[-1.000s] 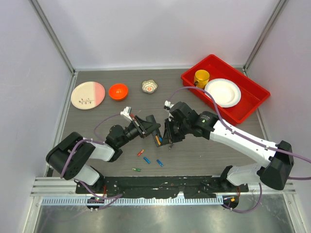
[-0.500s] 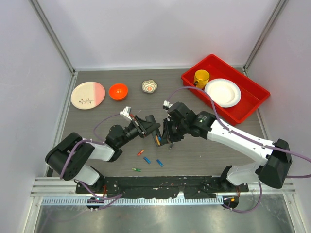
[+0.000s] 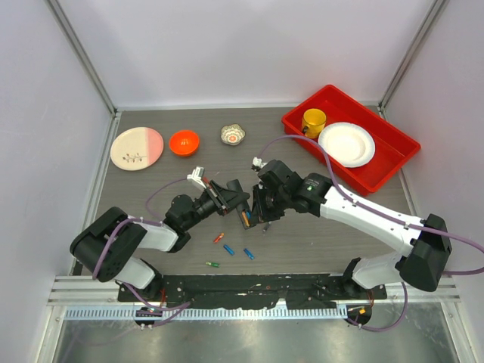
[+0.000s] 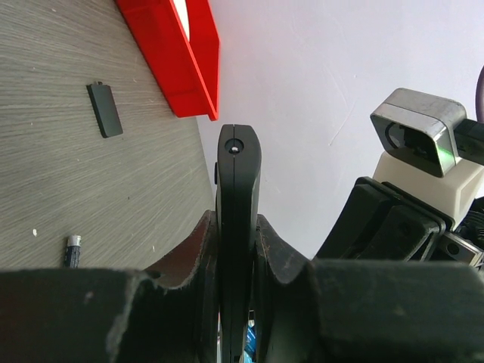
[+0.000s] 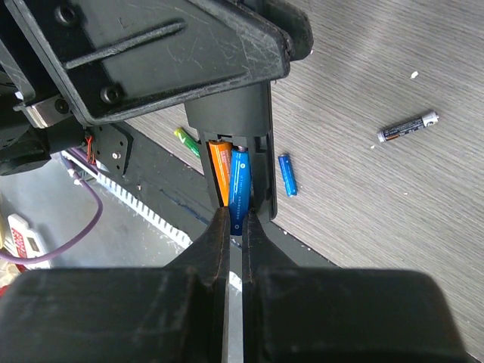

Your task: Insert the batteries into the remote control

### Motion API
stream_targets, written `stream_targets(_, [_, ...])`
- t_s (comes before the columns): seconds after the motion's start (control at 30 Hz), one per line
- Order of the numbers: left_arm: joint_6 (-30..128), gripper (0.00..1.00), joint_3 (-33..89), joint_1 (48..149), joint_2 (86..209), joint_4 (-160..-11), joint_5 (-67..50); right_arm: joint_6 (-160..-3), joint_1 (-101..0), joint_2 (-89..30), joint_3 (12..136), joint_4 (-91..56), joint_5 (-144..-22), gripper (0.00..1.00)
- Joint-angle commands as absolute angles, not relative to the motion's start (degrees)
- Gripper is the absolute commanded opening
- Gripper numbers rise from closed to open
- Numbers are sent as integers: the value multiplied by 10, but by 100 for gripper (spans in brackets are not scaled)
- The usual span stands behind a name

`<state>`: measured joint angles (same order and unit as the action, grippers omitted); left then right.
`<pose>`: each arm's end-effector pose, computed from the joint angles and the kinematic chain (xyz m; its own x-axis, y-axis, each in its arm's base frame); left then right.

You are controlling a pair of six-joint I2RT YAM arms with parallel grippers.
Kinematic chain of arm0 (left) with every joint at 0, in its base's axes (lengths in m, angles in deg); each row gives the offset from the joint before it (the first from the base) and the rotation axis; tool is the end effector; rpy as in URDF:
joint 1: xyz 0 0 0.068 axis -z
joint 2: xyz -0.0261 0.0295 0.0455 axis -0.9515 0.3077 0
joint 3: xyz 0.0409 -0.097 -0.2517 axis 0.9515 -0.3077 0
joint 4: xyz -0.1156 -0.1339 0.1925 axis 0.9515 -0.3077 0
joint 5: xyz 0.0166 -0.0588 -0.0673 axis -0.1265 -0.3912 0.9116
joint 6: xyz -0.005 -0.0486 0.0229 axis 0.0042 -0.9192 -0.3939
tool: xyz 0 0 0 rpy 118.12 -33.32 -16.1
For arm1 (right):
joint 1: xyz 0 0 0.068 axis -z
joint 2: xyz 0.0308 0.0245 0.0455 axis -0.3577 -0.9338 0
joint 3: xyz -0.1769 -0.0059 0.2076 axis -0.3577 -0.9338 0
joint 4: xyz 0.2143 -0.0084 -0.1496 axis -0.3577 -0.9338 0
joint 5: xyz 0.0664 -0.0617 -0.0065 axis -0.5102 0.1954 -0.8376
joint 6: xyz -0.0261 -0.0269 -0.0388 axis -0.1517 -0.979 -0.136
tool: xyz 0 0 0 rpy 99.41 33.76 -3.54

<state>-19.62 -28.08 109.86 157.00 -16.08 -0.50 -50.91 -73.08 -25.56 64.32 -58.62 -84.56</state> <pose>0.1903 -0.1600 0.1760 -0.7893 -0.5860 -0.1833 0.1786 0.0665 -0.9817 0.1676 0.2245 0.2945 -0.8970 -0.1794 -0.4039 -0.3698 0.8051 0.4637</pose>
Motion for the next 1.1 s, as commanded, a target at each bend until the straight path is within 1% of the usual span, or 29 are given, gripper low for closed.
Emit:
stream_targets(0.0, [-208,0,-264,1109,1542,8,13,-511,-730,-264,663,-570,-789,7])
stream_targets(0.07, [-208,0,-265,1109,1544,8,12,-511,-729,-261,663,-570,-788,12])
stream_targets(0.1, [-209,0,-265,1109,1544,8,11,-511,-729,-261,662,-570,-787,16])
stream_targets(0.2, [-208,0,-265,1109,1547,8,11,-510,-729,-259,663,-571,-788,21])
stream_targets(0.47, [-207,0,-266,1110,1551,8,8,-506,-729,-257,662,-571,-788,33])
stream_targets(0.57, [-207,0,-265,1110,1553,8,8,-506,-729,-257,665,-570,-789,35])
stream_targets(0.67, [-206,0,-265,1110,1556,8,7,-504,-729,-251,668,-570,-788,40])
stream_targets(0.77, [-207,0,-266,1109,1560,8,7,-501,-729,-241,675,-567,-787,49])
stream_targets(0.87, [-207,0,-263,1110,1566,8,7,-500,-729,-234,683,-566,-791,54])
stream_targets(1.07, [-215,0,-260,1110,1580,8,5,-503,-729,-200,684,-545,-788,59])
